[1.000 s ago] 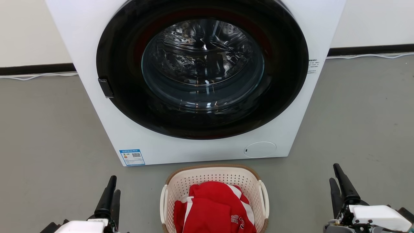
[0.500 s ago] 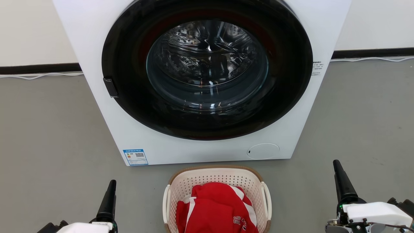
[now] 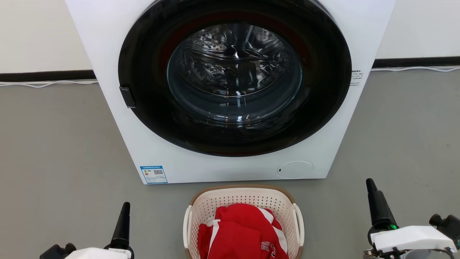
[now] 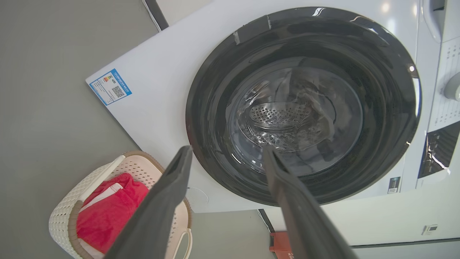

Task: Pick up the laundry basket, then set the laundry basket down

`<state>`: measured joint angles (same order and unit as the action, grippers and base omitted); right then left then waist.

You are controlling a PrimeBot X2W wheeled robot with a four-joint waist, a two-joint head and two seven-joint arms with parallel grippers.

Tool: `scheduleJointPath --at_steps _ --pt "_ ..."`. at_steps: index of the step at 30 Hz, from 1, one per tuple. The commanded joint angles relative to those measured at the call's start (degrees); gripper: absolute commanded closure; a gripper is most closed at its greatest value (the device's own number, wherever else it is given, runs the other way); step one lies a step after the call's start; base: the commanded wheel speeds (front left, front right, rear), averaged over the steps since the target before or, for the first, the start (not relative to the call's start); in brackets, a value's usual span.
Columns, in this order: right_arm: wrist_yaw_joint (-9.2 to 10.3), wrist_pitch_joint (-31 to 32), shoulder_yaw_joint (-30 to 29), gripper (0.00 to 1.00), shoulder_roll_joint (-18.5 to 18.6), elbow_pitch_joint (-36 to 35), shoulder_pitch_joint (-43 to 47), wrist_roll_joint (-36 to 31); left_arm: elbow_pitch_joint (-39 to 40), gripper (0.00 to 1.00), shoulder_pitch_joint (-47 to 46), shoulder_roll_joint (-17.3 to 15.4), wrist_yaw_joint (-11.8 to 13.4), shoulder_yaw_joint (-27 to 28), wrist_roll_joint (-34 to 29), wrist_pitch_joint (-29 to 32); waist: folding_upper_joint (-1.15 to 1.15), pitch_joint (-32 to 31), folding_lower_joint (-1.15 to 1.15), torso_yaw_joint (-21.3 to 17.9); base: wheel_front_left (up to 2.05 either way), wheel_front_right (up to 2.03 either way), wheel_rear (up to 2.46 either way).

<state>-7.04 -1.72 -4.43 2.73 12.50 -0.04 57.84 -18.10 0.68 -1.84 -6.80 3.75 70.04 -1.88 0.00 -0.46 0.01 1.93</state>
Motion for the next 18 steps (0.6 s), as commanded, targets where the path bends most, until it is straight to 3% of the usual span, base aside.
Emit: scheduleJointPath --at_steps 1,18 --pt "-0.2 -1.1 0.8 0.0 0.8 -2.1 -1.2 -2.8 1.6 0.0 -0.8 -0.5 0.3 0.8 -2.1 -0.8 0.0 0.0 0.0 0.1 0.0 0.0 0.0" --pt "-0.26 -4.0 1.9 0.0 1.7 -1.2 -1.3 -18.6 2.8 0.0 -0.1 -0.6 0.3 1.4 -19.1 -3.7 0.0 -0.2 0.0 0.9 0.0 0.0 0.0"
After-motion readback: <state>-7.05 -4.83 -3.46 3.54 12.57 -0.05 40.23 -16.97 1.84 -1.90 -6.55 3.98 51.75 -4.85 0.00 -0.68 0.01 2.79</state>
